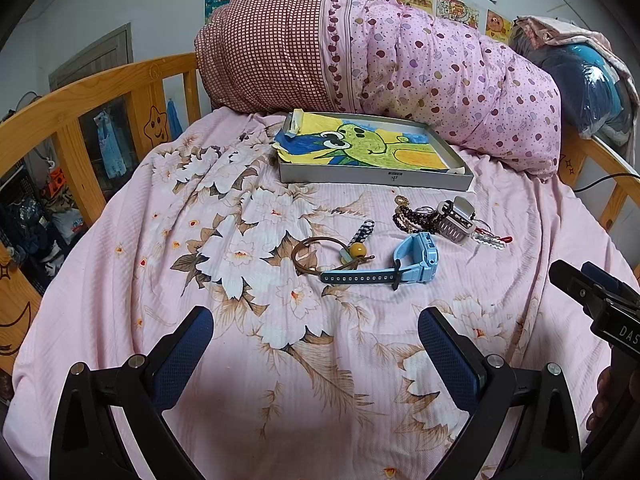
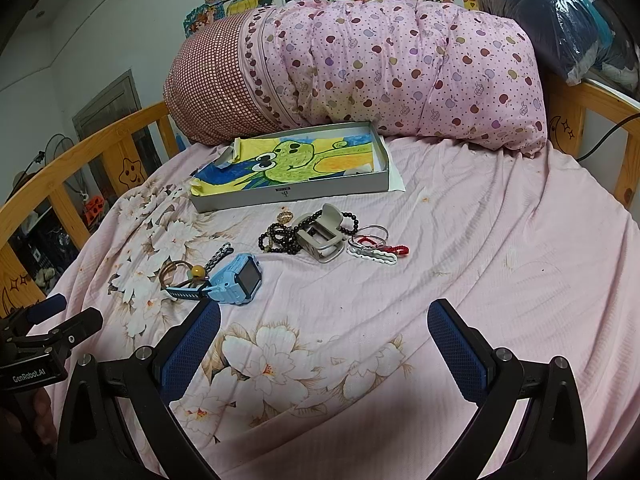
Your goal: Organize jewelry
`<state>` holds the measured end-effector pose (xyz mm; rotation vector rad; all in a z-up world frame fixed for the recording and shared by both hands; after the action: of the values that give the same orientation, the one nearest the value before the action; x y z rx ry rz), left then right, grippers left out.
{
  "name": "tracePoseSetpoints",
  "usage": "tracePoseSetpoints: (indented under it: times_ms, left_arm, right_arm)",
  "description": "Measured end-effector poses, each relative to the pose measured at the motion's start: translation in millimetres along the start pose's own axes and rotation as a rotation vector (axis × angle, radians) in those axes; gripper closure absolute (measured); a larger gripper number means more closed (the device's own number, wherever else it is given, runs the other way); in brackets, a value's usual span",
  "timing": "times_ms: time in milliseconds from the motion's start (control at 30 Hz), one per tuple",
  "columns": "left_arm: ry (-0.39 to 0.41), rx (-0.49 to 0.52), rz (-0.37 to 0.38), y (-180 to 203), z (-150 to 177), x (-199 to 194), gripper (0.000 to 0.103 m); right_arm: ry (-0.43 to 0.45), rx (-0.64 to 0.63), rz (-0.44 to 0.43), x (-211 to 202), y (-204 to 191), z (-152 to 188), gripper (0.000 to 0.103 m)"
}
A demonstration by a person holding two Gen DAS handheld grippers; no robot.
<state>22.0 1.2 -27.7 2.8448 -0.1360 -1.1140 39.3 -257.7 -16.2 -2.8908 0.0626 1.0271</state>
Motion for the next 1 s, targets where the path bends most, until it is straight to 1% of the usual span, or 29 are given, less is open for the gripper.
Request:
tracePoseSetpoints:
  times_ms: [933, 1000]
  left_arm:
    - [-0.005, -0.001, -0.003, -0.1, 0.0, 0.4, 0.000]
    - [-0.009, -0.003, -0.005, 4.2, 8.4, 2.0, 0.000]
  right_arm:
    - [-0.001, 0.002, -0.001, 0.7, 0.4, -0.1, 0.001]
    - [-0.003, 0.002, 0.002, 0.9, 0.0, 0.3, 0.001]
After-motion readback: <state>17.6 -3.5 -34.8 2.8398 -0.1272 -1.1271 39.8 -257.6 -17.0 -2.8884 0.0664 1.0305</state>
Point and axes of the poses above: each gripper's, at about its wrist camera, not at the fingertips, and x roughly the way its jaws point, y to its right, z to its underside, the point moved 3 cm from there along x, roughly the way its jaws point, and after that the axes turned 6 degrees about z, right-handed, at the moved point
